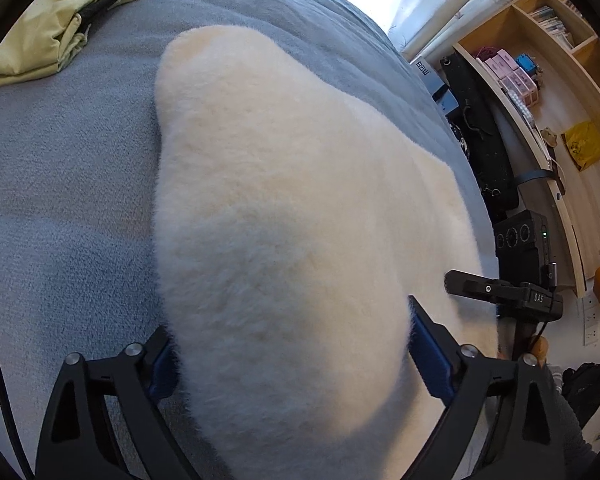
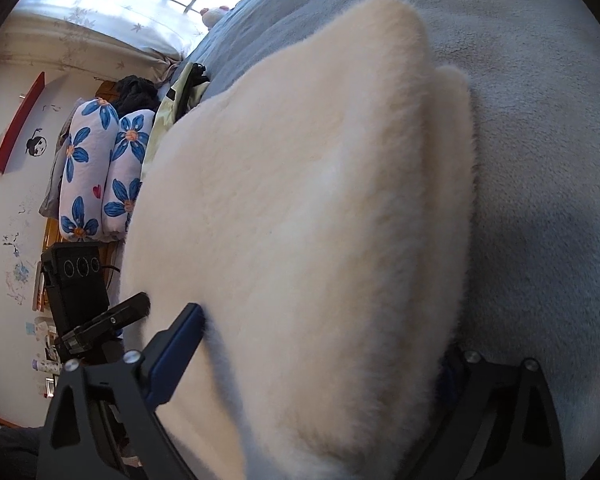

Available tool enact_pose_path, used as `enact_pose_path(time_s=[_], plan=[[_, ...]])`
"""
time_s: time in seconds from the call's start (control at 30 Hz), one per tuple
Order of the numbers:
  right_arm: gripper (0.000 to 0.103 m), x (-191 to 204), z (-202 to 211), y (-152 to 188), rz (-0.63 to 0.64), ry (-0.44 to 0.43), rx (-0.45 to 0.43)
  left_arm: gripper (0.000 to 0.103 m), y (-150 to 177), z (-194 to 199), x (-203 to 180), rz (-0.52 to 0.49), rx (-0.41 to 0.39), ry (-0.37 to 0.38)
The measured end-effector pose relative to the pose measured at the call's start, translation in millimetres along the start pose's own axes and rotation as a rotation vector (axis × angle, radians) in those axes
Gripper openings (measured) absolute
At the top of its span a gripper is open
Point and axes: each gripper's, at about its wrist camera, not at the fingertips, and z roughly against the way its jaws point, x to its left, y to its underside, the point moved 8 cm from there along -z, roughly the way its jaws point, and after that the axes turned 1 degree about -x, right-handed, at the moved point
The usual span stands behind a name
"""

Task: Fold large clothes

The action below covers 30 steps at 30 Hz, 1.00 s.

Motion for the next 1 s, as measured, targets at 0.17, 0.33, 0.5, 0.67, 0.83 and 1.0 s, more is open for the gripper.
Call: enact_pose_path(time_s=[0.17, 0.33, 0.5, 0.67, 0.83, 1.0], plan=[[0.07, 21.3, 12.8, 4.4, 0.034, 0.047, -0.04, 0.073, -2.5, 12.5, -8.2, -0.076, -0.022, -0.059], [0.051, 51.4, 20.6, 18.4, 0.049, 0.088, -0.063, 0.069, -7.8, 41.2, -18.3, -0.155, -0.073, -0.129], [0.05, 87.0, 16.0, 40.2, 0.073, 0.118, -0.081, 0.068, -1.9, 76.8, -15.1, -0.199, -0.065, -0.158], [0.05, 128.8, 2.8, 58.4, 0.079, 0.094, -0.096, 0.068, 7.8, 121.0, 0.1, -0.206, -0.071, -0.189], [0.05, 181.3, -13.2, 68.6, 0.124, 0.062, -0.096, 0.067, 16.0, 175.4, 26.2, -0.21, -0.095, -0.222], [0.05, 243.6, -32.1, 61.2, 0.178, 0.019, -0.119, 0.067, 6.0, 231.6, 55.7, -0.2, -0.14, -0.25]])
